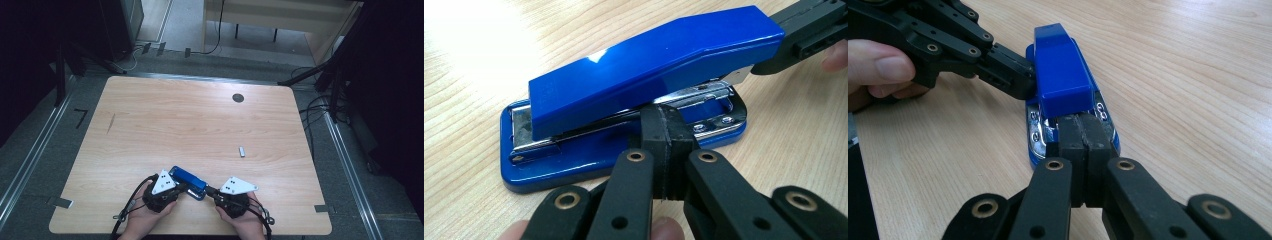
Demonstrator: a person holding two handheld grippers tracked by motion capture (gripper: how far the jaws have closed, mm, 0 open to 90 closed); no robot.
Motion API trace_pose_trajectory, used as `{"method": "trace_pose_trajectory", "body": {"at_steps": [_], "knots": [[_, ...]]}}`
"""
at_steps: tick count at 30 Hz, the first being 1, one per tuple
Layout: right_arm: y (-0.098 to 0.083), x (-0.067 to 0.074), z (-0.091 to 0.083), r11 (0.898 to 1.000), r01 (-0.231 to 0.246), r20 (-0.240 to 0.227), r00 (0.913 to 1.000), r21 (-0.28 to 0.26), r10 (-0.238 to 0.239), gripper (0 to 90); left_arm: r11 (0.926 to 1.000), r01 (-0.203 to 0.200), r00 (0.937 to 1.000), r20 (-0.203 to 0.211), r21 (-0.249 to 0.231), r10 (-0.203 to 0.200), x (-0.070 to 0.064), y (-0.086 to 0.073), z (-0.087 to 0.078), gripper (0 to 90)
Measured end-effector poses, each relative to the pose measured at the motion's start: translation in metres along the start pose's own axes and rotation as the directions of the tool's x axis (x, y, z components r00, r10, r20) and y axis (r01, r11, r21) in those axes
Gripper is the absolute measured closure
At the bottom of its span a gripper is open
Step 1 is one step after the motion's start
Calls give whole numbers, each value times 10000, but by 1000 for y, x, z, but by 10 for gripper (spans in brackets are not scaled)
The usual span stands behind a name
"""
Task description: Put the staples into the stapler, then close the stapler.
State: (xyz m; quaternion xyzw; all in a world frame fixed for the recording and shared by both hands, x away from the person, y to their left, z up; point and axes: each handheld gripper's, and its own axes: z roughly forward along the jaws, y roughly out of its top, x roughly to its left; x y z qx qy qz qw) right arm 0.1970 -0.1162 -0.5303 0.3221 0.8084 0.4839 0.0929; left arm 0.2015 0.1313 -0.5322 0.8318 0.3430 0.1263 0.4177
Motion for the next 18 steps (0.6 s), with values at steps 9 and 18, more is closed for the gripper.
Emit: {"method": "trace_pose_trajectory", "body": {"at_steps": [9, 18], "knots": [[0, 1, -1, 9999, 140, -77, 9999, 0, -140, 900, 10000, 3, 10000, 17, 3, -3, 0, 0, 0, 900], [0, 3, 0, 9998, 179, -19, 9998, 4, -179, 900, 10000, -7, 10000, -3, 6, 7, 0, 0, 0, 900]]}}
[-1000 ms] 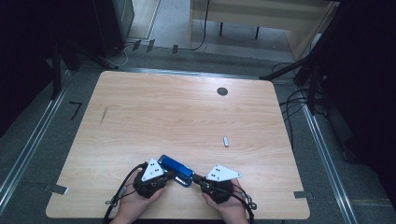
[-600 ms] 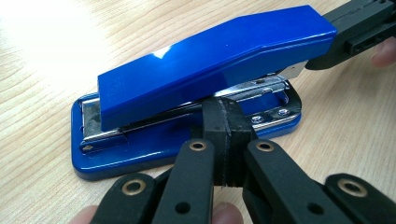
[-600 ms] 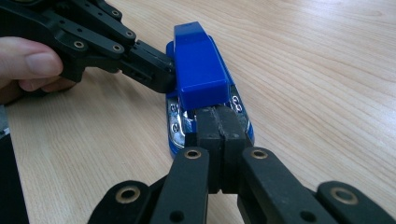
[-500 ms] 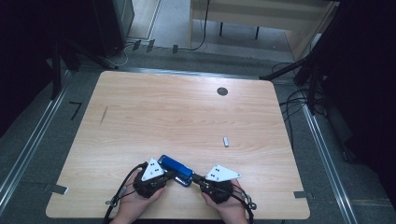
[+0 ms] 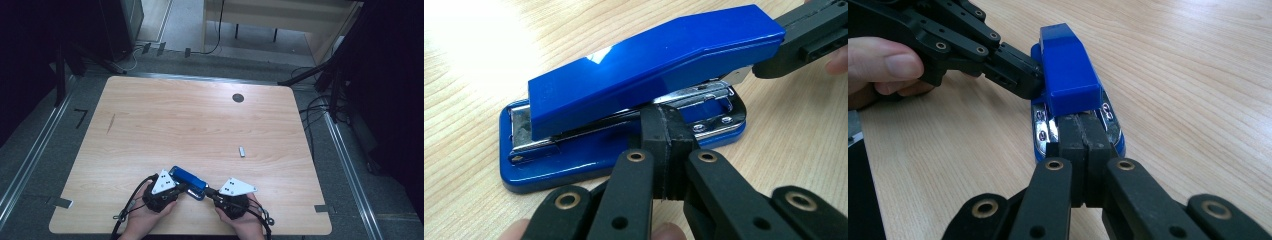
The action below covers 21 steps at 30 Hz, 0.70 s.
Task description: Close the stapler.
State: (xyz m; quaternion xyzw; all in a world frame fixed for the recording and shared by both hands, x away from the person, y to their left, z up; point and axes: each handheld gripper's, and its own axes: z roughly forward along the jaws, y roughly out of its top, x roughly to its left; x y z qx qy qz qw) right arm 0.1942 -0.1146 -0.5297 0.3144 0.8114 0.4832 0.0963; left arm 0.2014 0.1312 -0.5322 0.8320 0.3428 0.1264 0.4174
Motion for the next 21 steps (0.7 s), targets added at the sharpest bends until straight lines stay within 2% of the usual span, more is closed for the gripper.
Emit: {"method": "trace_pose_trajectory", "body": {"at_steps": [10, 15, 16, 21], "knots": [[-1, 1, 0, 10000, 20, -89, 10000, 66, -20, 900, 10000, 49, 10000, 82, 2, -49, 1, 0, 0, 900], [-1, 1, 0, 9998, 98, 44, 9999, 151, -99, 900, 10000, 65, 9999, 100, -6, -65, 1, 0, 0, 900], [-3, -1, 0, 9994, 122, 164, 9998, 325, -127, 900, 10000, 69, 9999, 115, -3, -69, 1, 0, 0, 900], [-5, -5, 4, 9980, -106, 167, 9998, 618, 96, 900, 10000, 88, 9999, 126, -1, -88, 1, 0, 0, 900]]}}
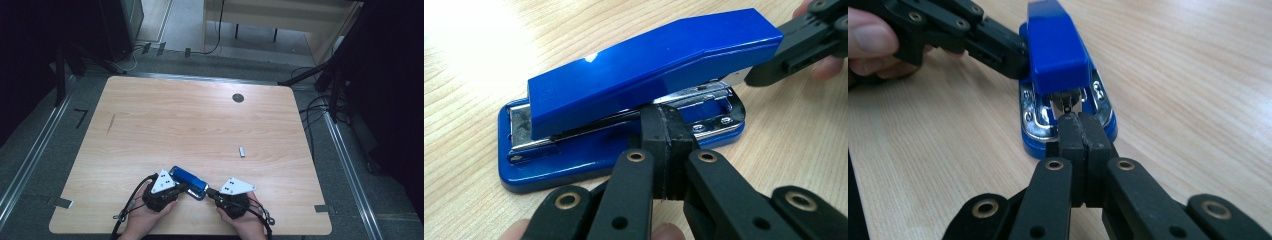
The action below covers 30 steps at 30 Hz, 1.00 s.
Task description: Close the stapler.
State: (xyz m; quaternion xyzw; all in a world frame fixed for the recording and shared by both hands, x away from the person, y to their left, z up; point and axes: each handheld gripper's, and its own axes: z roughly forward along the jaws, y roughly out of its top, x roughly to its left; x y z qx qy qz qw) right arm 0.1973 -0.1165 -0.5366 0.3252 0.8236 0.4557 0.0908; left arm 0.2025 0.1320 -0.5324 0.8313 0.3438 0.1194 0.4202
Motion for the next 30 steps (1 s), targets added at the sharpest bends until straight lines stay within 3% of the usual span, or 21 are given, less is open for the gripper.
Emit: {"method": "trace_pose_trajectory", "body": {"at_steps": [10, 22, 30], "knots": [[6, 4, -1, 9996, 265, 13, 9996, -48, -265, 900, 10000, -68, 10000, 7, 12, 68, 0, 0, 0, 900], [28, 9, -13, 9904, 549, -86, 9984, -1265, -564, 900, 10000, -98, 10000, 1, 16, 98, -1, 0, 0, 900], [39, 14, -12, 9835, 623, -71, 9979, -1701, -645, 900, 10000, -66, 10000, 31, 5, 66, -1, 0, 0, 900]]}}
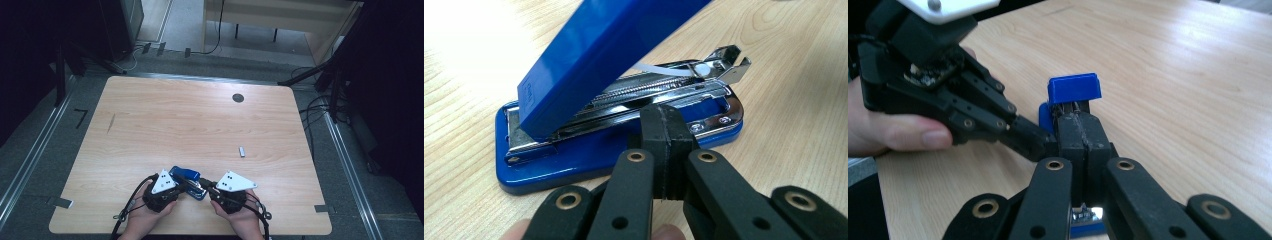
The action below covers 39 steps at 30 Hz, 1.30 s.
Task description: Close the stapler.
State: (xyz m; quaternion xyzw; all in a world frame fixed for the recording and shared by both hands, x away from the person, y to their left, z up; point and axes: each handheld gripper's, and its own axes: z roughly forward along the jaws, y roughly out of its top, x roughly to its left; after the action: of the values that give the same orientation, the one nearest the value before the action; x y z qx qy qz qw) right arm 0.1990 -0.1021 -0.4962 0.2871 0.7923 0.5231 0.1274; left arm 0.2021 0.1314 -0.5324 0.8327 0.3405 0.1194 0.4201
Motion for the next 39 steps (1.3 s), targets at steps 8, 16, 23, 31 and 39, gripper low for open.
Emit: {"method": "trace_pose_trajectory", "body": {"at_steps": [8, 16, 23, 31, 39], "knots": [[8, 3, 3, 9997, 66, 49, 10000, -229, -65, 900, 10000, -49, 10000, -21, 0, 49, 0, 0, 0, 900], [17, 5, 7, 9994, 164, 42, 9999, -310, -163, 900, 9999, -145, 9998, -112, -38, 145, -2, 0, 0, 900], [23, 4, 11, 9990, 71, -119, 9999, -449, -76, 900, 9995, -301, 9994, -180, -17, 300, -3, 0, 0, 900], [32, 6, 17, 9988, 214, -136, 9997, -434, -220, 900, 9994, -351, 9991, -230, 8, 351, -4, 0, 0, 900], [39, 10, 23, 9981, 401, -45, 9992, -457, -404, 900, 9993, -383, 9990, -232, 11, 383, -4, 0, 0, 900]]}}
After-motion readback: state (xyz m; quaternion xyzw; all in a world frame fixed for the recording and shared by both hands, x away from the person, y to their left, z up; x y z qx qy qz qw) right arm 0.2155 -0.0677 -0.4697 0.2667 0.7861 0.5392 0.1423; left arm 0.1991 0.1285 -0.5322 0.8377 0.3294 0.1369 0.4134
